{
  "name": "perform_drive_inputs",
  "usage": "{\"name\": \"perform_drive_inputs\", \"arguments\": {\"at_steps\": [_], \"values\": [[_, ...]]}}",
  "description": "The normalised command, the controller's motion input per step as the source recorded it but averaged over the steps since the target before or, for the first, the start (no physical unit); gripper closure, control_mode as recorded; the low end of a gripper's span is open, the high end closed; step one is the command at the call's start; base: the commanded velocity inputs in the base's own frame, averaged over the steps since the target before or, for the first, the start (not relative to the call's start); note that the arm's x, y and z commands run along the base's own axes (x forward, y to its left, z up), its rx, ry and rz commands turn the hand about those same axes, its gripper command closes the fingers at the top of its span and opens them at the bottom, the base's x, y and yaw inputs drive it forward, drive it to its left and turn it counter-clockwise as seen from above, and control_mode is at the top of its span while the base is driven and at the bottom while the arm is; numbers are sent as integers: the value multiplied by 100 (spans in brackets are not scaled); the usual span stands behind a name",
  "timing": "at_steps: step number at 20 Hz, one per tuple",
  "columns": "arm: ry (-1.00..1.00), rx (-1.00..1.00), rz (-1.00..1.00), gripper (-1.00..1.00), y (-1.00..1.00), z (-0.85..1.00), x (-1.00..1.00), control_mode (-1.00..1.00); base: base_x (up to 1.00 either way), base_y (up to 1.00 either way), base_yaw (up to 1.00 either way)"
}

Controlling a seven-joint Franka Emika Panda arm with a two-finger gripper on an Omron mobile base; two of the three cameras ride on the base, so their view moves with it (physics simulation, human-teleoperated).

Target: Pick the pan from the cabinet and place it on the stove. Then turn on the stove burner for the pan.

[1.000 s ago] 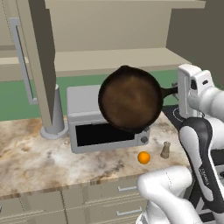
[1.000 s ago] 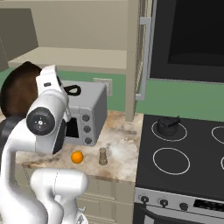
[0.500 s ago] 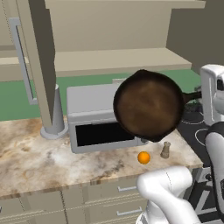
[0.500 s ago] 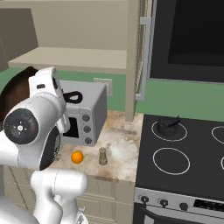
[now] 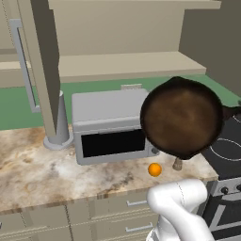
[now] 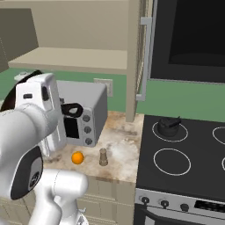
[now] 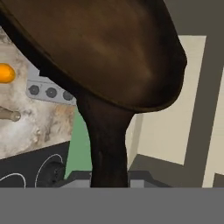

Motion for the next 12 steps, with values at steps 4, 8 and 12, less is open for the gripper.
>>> {"name": "perform_drive_inputs", "arguments": {"at_steps": [4,8,12], "values": [[-8,0,-16,100,-29,-26,-39,-100,0,0,0],[-4,0,-12,100,-32,-32,-28,-100,0,0,0],[-4,0,-10,100,-33,-30,-27,-100,0,0,0]]}}
